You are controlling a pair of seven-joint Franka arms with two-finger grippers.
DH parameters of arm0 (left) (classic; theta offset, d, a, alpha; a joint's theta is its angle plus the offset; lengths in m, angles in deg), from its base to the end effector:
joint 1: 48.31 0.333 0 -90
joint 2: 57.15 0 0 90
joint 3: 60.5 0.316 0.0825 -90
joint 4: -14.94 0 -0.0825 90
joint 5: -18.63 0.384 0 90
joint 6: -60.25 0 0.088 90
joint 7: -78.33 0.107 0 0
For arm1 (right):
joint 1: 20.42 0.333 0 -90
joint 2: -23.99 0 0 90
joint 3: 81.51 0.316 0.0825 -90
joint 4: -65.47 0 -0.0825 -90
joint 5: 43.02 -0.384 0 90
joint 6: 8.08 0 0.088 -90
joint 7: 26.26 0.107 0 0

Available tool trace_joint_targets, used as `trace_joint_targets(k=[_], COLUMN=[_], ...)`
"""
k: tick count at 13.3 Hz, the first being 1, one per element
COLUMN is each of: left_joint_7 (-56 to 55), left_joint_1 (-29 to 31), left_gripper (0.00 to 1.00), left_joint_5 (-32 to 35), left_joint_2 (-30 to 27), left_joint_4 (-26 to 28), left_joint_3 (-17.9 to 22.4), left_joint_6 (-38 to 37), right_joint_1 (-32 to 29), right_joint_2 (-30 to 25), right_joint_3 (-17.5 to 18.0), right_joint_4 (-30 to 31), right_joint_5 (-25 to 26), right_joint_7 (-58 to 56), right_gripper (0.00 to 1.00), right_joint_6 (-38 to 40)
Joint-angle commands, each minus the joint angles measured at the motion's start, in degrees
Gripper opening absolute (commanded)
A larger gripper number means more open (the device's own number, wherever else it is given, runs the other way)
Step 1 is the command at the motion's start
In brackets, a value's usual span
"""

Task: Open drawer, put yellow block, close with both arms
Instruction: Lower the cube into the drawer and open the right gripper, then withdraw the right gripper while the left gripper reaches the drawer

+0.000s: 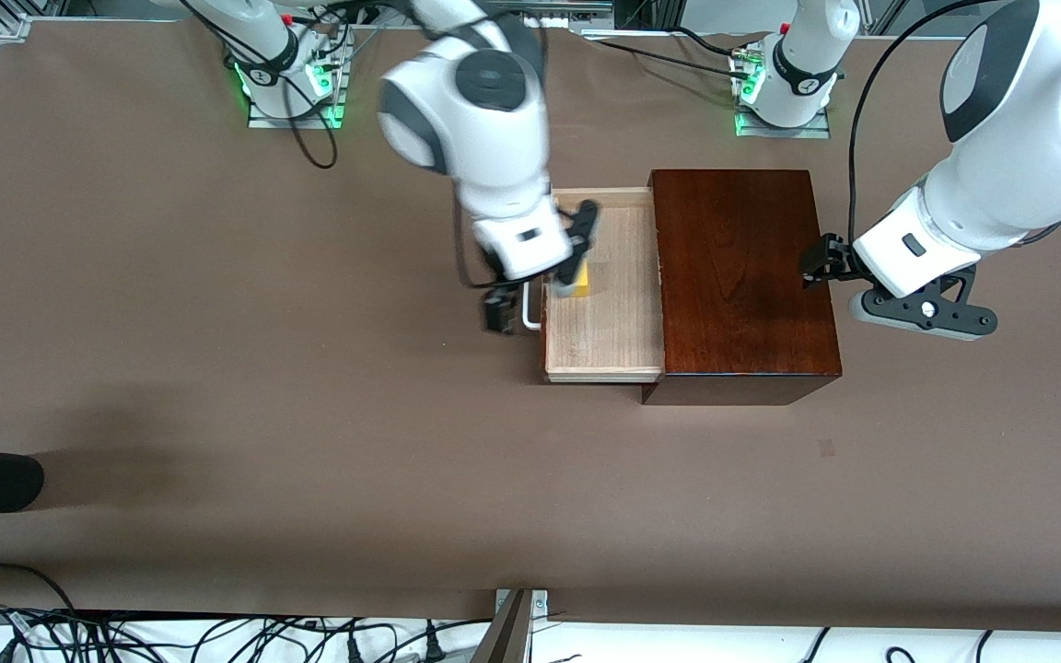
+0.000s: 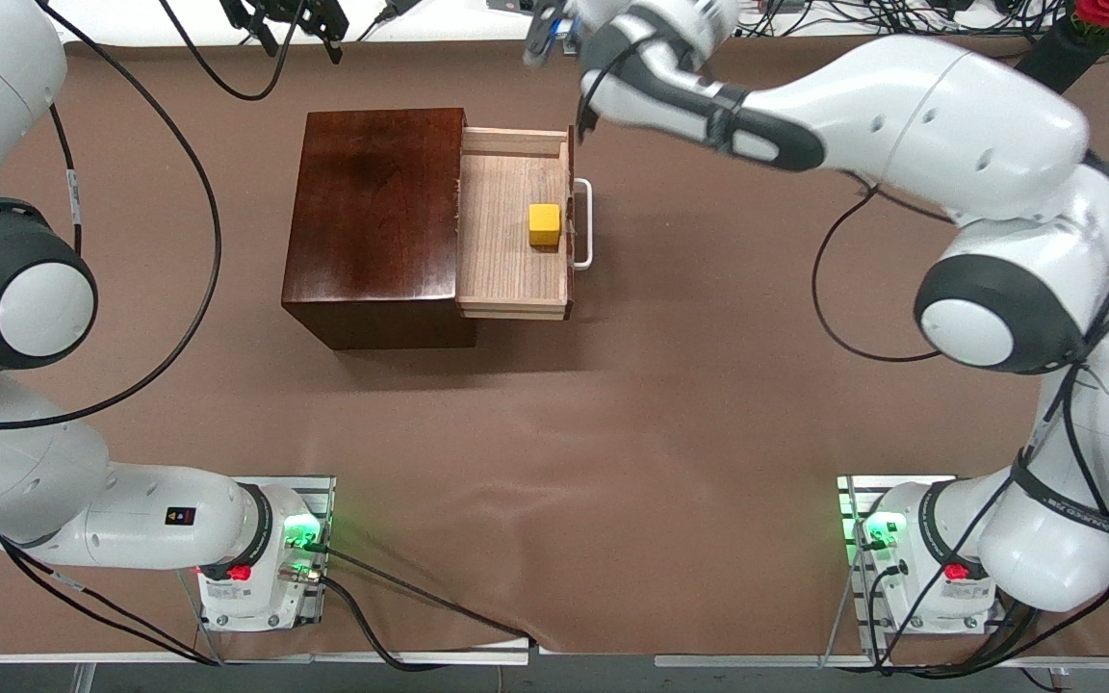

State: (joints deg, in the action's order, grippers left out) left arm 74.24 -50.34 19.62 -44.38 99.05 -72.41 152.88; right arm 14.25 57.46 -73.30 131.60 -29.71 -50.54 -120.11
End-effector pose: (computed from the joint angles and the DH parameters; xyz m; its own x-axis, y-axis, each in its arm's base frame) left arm 0.6055 -0.1351 0.5482 0.9830 -0.1695 -0.0712 -0.1682 -0.9855 0.0234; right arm 0.5751 0.4728 0.4864 0.3417 0.9300 0.1353 0.9034 -0.3647 0.2254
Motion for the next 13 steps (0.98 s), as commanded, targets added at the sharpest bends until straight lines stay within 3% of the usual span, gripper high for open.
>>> trace_joint_targets(k=[1, 3, 4, 7, 10, 13], left_joint_7=[0.1, 0.4, 0.4, 0.7, 11.7, 15.7], left_joint_1=[0.1, 0.4, -0.5, -7.1, -9.7, -16.4], left_gripper=[1.00, 1.00, 1.00, 1.00, 1.00, 1.00], left_joint_5=[1.4, 0.6, 0.4, 0.3, -6.7, -11.3], left_joint_2=[0.6, 0.8, 0.9, 5.3, 7.0, 8.9], left_joint_4=[-1.8, -1.4, -1.3, -2.4, -3.5, -3.8], left_joint_3=[0.1, 0.1, 0.0, -0.1, -0.1, -0.2], left_joint_6=[-1.4, -2.5, -2.6, -2.0, -1.9, -1.8], right_joint_1=[-3.5, -7.1, -10.0, -16.7, -22.5, -27.3], right_joint_2=[-5.1, -8.4, -11.3, -18.8, -23.3, -32.1], right_joint_3=[0.9, 0.8, 1.2, 1.4, 1.5, 1.1], right_joint_4=[1.4, 1.4, 2.2, 8.0, 9.5, 19.4], right_joint_5=[-0.8, -1.5, -5.4, -8.3, -11.8, -13.1], right_joint_7=[1.5, 4.4, 6.5, 11.5, 14.3, 14.4], right_gripper=[1.00, 1.00, 1.00, 1.00, 1.00, 1.00], right_joint_6=[2.4, 5.2, 6.3, 9.7, 17.6, 19.3])
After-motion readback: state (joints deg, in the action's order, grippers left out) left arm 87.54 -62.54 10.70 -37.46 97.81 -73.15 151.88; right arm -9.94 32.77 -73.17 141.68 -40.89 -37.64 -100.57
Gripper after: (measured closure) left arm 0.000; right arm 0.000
